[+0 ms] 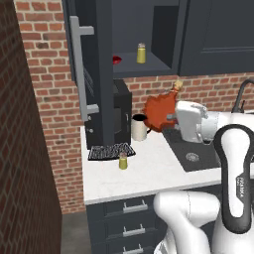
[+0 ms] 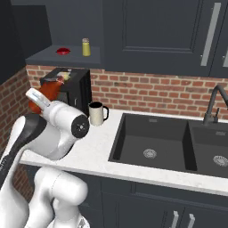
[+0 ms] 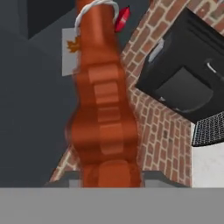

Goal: Put the shaker and condiment bottle from the counter next to their counterparts in the cabinet.

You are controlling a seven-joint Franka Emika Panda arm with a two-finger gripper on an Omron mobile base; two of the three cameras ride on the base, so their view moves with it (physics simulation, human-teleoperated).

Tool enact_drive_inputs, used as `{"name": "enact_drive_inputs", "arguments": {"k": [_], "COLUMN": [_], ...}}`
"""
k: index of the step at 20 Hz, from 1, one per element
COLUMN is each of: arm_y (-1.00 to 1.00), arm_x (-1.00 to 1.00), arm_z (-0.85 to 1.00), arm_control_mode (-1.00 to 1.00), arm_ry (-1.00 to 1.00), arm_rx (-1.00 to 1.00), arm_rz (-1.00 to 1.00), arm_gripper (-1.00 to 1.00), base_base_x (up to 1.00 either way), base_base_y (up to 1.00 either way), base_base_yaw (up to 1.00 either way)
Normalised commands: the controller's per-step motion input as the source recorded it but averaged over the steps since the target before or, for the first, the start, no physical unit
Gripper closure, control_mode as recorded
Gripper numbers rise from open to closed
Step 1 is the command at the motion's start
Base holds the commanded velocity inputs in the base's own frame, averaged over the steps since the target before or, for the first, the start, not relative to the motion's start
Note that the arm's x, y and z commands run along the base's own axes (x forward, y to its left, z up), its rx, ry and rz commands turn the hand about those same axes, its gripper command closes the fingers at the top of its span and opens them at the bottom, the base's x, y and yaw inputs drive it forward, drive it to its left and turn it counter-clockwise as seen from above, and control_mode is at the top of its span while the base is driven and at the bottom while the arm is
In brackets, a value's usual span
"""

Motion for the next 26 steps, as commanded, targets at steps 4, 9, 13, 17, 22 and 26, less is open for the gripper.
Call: {"name": "enact_drive_inputs", "arguments": {"k": [4,9,13,17,22,26], "arm_y": [0.41,0.02,-0.02,0.2,-0.09,-0.24], "arm_x": [-0.04,-0.14,-0.17,0.03,0.54,0.44], "arm_z": [1.0,0.79,0.48,0.0,0.0,0.0], "arm_control_mode": [-1.0,-1.0,-1.0,-1.0,-1.0,-1.0], "arm_ry": [-0.09,-0.26,-0.19,-0.09,-0.01,-0.16], "arm_rx": [-0.29,-0.26,-0.17,-0.19,-0.09,-0.08], "arm_rz": [0.0,0.0,0.0,0.02,-0.34,-0.3], "arm_gripper": [1.0,1.0,1.0,1.0,1.0,1.0], "base_base_x": [0.0,0.0,0.0,0.0,0.0,0.0], "base_base_y": [0.0,0.0,0.0,0.0,0.0,0.0], "base_base_yaw": [0.0,0.0,0.0,0.0,0.0,0.0]}}
